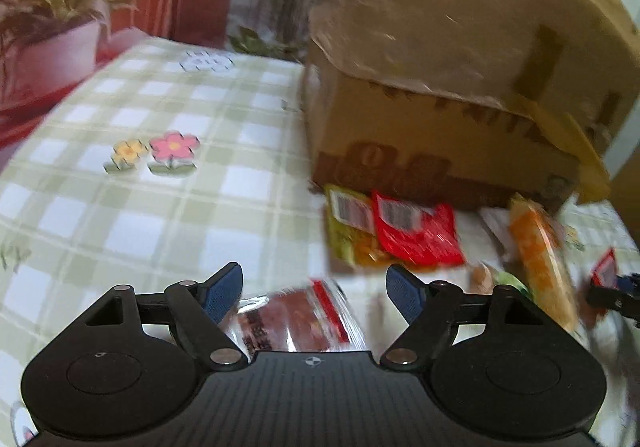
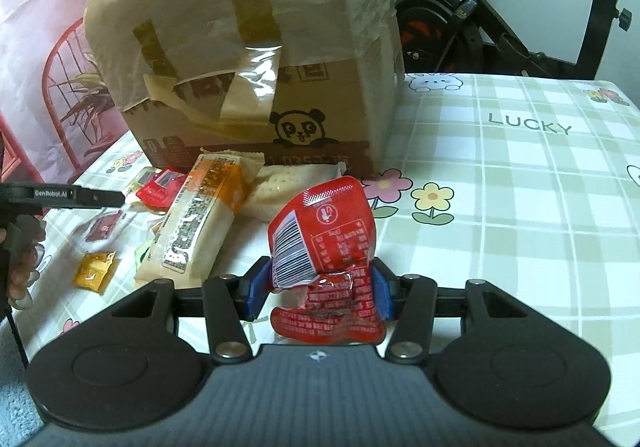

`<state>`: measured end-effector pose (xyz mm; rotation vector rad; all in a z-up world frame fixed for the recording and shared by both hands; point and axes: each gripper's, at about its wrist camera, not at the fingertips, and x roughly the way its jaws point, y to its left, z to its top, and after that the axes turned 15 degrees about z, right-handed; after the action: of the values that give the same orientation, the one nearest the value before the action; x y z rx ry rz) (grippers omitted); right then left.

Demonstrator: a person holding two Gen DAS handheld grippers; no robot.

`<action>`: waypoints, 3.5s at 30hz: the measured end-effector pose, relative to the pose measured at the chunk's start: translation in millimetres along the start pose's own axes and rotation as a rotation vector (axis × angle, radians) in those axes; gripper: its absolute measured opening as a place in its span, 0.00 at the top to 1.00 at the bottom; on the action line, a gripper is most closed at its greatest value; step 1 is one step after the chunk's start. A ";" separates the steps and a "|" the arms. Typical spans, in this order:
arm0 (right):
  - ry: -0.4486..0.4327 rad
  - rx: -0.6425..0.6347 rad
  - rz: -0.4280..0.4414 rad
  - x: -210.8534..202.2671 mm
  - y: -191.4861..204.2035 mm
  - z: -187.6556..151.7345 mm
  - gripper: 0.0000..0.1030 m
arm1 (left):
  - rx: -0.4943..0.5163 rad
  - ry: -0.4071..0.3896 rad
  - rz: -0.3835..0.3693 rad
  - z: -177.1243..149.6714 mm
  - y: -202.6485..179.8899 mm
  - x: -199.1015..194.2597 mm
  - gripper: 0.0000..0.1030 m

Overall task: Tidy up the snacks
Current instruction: 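Grasp the red jerky packet with left gripper while right grasps red candy packet, then lift both packets over the box and open both grippers inside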

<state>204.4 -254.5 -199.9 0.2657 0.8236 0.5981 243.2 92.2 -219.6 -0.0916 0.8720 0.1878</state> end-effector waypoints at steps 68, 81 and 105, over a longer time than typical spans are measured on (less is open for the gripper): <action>-0.286 -0.184 -0.045 -103.5 66.3 124.5 0.48 | 0.139 -0.578 -0.012 100.4 -80.2 -181.2 0.61; -0.287 -0.291 -0.024 -85.9 81.0 193.9 0.48 | 0.149 -0.613 -0.022 151.0 -98.1 -169.6 0.61; -0.230 -0.245 -0.041 -20.1 59.6 212.6 0.19 | 0.102 -0.435 0.037 169.0 -87.3 -113.4 0.26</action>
<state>330.2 -217.4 -21.1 0.0911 0.5270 0.6108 316.6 18.8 -23.9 0.0600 0.4485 0.1881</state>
